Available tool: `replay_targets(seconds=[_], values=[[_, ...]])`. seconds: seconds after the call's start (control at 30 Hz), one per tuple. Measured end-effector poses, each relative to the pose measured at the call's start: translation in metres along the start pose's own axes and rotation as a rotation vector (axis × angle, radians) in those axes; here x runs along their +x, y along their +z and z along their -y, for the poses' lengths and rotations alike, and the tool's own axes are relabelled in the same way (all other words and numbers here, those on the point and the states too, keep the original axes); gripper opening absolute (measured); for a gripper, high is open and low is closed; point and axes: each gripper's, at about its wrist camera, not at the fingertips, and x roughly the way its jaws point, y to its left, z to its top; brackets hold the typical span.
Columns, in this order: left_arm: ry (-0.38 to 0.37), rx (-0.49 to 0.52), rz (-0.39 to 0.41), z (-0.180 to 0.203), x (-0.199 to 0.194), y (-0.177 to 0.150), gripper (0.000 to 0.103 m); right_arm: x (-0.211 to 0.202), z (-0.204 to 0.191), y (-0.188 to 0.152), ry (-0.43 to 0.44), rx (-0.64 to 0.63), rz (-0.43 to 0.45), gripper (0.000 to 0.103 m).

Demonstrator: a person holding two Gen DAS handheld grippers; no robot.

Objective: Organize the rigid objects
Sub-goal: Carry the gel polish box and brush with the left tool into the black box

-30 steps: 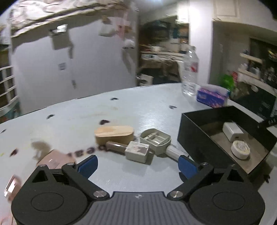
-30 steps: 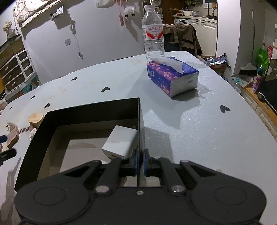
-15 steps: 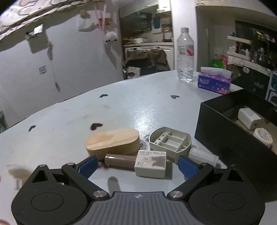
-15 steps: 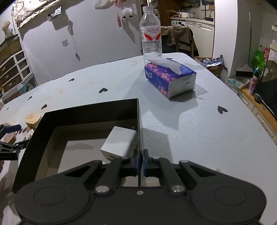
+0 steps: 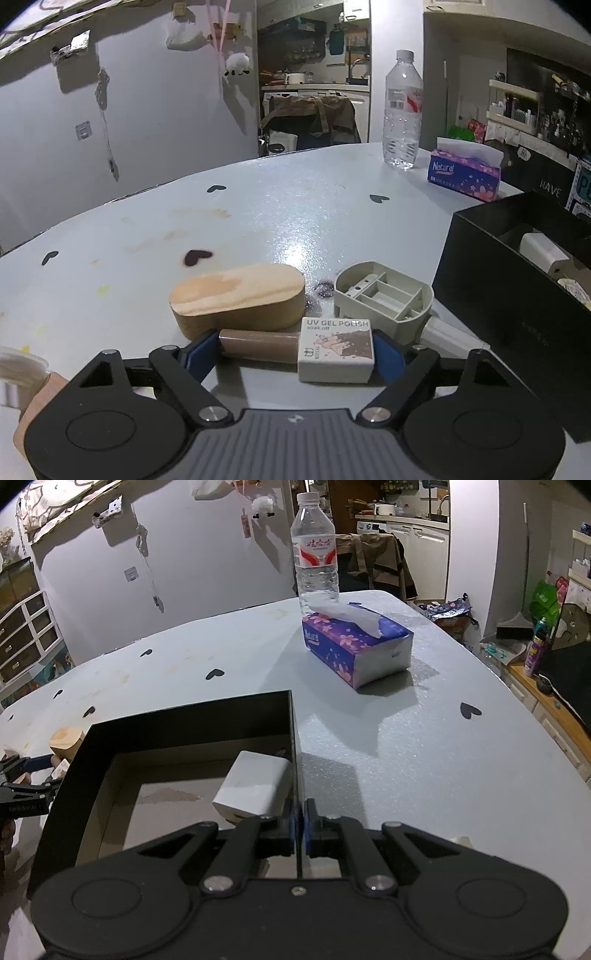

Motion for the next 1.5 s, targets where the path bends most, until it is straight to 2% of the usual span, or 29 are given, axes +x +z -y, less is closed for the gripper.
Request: replay_targets(seconds=[0.3, 0.53, 0.77, 1.0, 1.17, 1.23, 1.4, 1.5], values=[[0.051, -0.091, -0.023, 0.001, -0.007, -0.001, 0.085, 0.000, 0.000, -0.001, -0.007, 0.016, 0.002, 0.005], [0.078, -0.199, -0.025, 0.002, -0.030, -0.007, 0.085, 0.000, 0.001, -0.002, -0.004, 0.017, 0.007, 0.005], [0.020, -0.261, -0.011, 0.023, -0.067, -0.005, 0.085, -0.001, 0.002, -0.002, 0.001, 0.022, 0.011, 0.005], [-0.100, -0.285, 0.027, 0.060, -0.087, 0.031, 0.085, -0.002, -0.001, -0.002, -0.010, 0.015, 0.014, 0.005], [-0.193, -0.317, -0.017, 0.101, -0.065, 0.065, 0.085, -0.001, -0.002, -0.001, -0.014, 0.018, 0.011, 0.005], [-0.200, -0.338, -0.050, 0.116, -0.050, 0.074, 0.085, -0.001, -0.003, -0.001, -0.020, 0.010, 0.011, 0.005], [-0.130, -0.401, -0.165, 0.144, -0.002, 0.087, 0.085, -0.001, -0.005, -0.002, -0.028, -0.003, 0.016, 0.005], [-0.078, -0.388, -0.185, 0.156, 0.014, 0.093, 0.085, -0.001, -0.005, -0.003, -0.025, -0.005, 0.018, 0.005]])
